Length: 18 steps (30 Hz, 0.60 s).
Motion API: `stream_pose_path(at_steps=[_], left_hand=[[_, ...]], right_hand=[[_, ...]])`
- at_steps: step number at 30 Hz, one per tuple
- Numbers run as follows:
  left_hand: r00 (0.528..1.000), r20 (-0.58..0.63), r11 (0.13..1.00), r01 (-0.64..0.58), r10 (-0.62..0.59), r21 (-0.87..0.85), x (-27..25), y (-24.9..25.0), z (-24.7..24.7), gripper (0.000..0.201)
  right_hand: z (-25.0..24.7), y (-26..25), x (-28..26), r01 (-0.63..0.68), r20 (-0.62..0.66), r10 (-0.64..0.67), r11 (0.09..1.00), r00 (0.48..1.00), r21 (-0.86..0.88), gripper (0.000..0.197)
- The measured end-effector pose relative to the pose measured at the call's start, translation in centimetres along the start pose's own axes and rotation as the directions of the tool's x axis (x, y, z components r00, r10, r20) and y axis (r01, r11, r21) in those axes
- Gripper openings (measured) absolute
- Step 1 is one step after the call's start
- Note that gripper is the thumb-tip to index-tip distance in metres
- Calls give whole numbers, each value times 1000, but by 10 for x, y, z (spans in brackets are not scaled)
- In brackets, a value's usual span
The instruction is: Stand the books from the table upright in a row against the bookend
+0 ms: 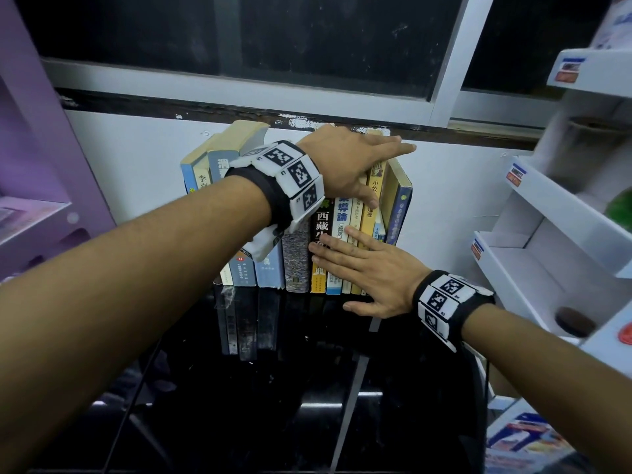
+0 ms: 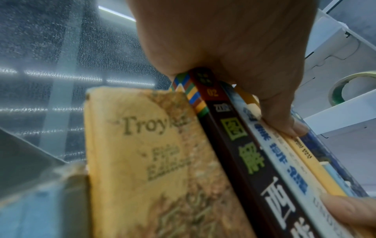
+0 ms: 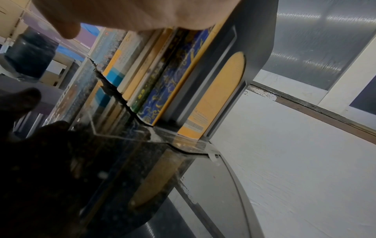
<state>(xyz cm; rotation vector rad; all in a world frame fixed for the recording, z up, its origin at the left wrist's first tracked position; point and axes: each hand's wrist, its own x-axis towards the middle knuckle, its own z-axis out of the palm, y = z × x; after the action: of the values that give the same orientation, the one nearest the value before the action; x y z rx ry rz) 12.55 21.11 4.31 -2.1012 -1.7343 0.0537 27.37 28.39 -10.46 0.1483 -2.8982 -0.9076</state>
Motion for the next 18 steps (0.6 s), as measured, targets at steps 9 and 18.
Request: stream_pose_path(at_steps=[9,18], left_hand=[[1000,-9,1000,-24,24,-7,-2,2,1,87],[996,-90,960,-42,18,-277,-11,-8,-1,70]], right_hand=[[-7,-7,-4,-27,5,27,999,1000,18,81],[-29,-18,-3,-73,-8,74,996,997,56,76]])
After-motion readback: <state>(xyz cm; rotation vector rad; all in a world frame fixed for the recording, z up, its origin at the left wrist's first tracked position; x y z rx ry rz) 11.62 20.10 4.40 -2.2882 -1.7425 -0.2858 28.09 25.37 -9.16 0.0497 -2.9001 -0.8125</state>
